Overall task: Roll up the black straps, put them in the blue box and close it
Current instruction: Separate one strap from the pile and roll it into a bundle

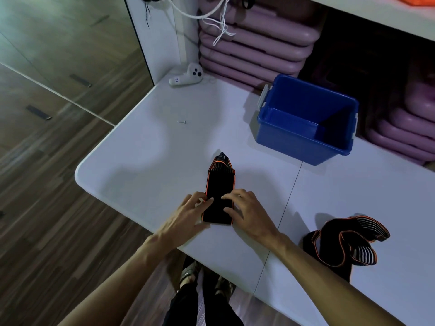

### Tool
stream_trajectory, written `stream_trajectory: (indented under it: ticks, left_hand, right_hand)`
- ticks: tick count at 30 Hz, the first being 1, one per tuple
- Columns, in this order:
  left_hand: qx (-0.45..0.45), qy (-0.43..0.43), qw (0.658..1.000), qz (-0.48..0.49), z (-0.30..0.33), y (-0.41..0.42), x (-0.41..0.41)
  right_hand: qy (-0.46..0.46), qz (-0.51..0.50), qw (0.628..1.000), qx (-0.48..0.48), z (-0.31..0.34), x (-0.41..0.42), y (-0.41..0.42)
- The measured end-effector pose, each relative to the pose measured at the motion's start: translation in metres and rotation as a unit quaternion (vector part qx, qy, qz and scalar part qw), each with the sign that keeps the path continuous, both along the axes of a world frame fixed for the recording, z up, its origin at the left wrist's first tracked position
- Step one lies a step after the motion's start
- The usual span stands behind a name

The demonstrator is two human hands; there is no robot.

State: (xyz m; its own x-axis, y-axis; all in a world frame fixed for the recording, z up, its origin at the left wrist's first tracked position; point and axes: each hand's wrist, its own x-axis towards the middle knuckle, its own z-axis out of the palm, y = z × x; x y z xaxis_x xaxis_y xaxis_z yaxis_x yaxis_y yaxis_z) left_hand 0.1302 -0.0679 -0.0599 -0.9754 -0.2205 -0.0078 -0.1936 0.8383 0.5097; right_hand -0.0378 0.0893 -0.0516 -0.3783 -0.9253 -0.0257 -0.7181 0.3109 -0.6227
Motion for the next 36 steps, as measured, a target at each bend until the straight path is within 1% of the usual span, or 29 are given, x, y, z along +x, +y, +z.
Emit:
stream_trajectory:
  ticks: [2,4,7,9,12,16,18,20,23,25,26,28,31,33,36]
  left_hand:
    - [-0.02,-0.009,1.0,-0.013,0.0,-0.005,-0.001]
    - [-0.019,-0.018,0.999,-0.02,0.002,-0.009,-0.004]
    - [0.035,-0.051,0.998,-0.015,0.008,-0.015,-0.01]
    - [0.082,-0.079,0.993,-0.007,0.012,-0.021,-0.016]
    - [0.115,-0.102,0.988,0.01,0.019,-0.031,-0.027]
    - [0.192,-0.103,0.973,0.077,0.027,-0.031,-0.041]
    - [0.205,-0.112,0.964,0.126,0.026,-0.03,-0.045]
    - [0.201,-0.125,0.957,0.165,0.024,-0.029,-0.049]
    - [0.185,-0.142,0.949,0.211,0.022,-0.025,-0.056]
    - [0.165,-0.123,0.947,0.246,0.023,-0.022,-0.058]
    - [0.15,-0.093,0.951,0.252,0.023,-0.021,-0.058]
    - [0.119,-0.022,0.967,0.224,0.025,-0.016,-0.057]
    - [0.082,0.045,0.98,0.173,0.026,-0.007,-0.053]
    - [0.077,0.057,0.983,0.158,0.022,-0.005,-0.047]
    - [0.084,0.027,0.99,0.109,0.015,-0.008,-0.031]
  right_hand:
    - [0.022,-0.001,0.999,-0.024,0.002,0.007,0.002]
    - [0.057,0.003,0.998,-0.015,0.003,0.01,0.006]
    - [0.076,0.023,0.997,0.012,0.004,0.008,0.007]
    - [0.053,0.027,0.998,0.022,0.005,0.002,0.003]
    - [0.016,0.016,1.0,0.018,0.009,-0.005,-0.001]
    - [-0.067,-0.067,0.995,-0.002,0.012,-0.008,-0.007]
    - [-0.098,-0.093,0.991,0.008,0.009,-0.009,-0.013]
    - [-0.11,-0.102,0.989,0.017,0.007,-0.011,-0.018]
    - [-0.078,-0.093,0.992,0.026,0.004,-0.016,-0.024]
    - [-0.078,-0.098,0.991,0.04,0.0,-0.017,-0.027]
    - [-0.089,-0.104,0.99,0.042,-0.001,-0.018,-0.028]
    - [-0.106,-0.11,0.988,0.018,0.0,-0.017,-0.027]
    - [-0.069,-0.109,0.992,0.0,0.003,-0.013,-0.023]
    - [-0.042,-0.108,0.993,0.014,0.004,-0.01,-0.016]
    - [0.012,-0.049,0.998,0.042,0.002,-0.011,-0.003]
